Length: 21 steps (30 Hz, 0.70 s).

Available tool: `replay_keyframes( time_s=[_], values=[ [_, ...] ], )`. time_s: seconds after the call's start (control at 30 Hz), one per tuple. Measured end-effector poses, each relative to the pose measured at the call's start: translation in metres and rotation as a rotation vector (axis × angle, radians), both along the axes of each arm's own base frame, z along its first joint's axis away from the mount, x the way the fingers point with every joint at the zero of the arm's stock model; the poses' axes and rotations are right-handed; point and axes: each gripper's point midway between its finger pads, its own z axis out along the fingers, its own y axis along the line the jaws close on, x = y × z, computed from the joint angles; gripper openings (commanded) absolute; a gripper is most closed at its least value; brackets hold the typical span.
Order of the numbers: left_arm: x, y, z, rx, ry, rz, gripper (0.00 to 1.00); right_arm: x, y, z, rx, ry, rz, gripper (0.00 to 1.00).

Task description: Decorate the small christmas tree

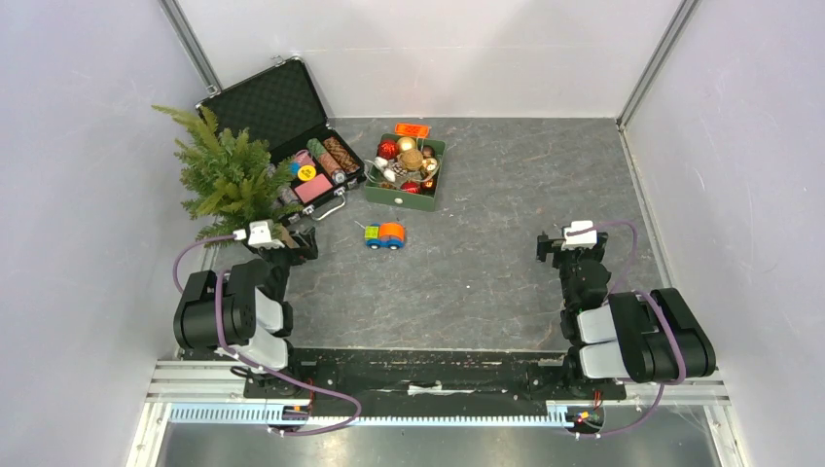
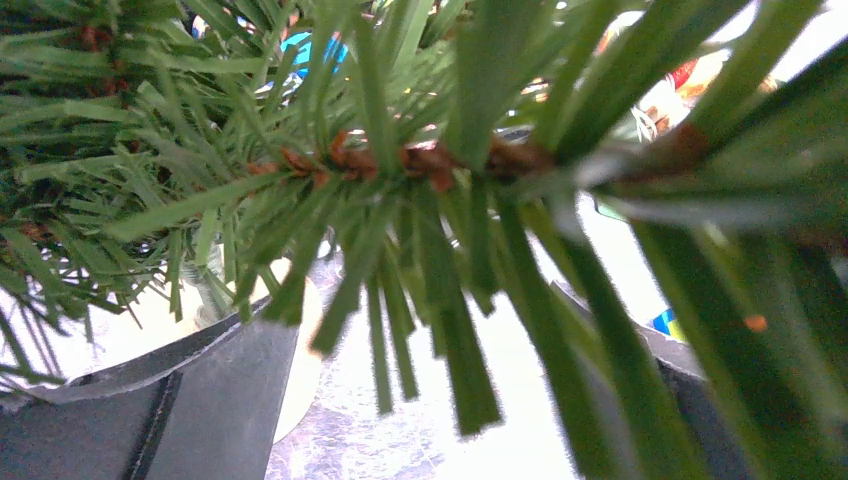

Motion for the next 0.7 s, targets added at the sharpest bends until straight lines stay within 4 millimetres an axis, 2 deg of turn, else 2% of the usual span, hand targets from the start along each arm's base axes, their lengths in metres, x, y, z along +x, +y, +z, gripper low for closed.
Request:
replay_keyframes(
  time_s=[0.1, 0.13, 0.3, 0.43, 0.7],
  values=[
    [0.0, 0.0, 0.0, 0.0, 0.0, 0.0, 0.98, 0.0, 0.0, 0.0, 0.0, 0.0, 0.0, 0.98],
    [0.0, -0.001, 0.0, 0.0, 0.0, -0.004, 0.95, 0.0, 0.0, 0.0, 0.0, 0.0, 0.0, 0.98],
    [0.01, -0.014, 0.004, 0.037, 0.0, -0.098, 0.93, 0.0, 0.0, 0.0, 0.0, 0.0, 0.0, 0.98],
    [0.011, -0.021, 0.004, 0.052, 0.004, -0.138, 0.89, 0.0, 0.0, 0.0, 0.0, 0.0, 0.0, 0.98],
    [0.01, -0.022, 0.002, 0.06, 0.011, -0.148, 0.87, 0.0, 0.0, 0.0, 0.0, 0.0, 0.0, 0.98]
  ],
)
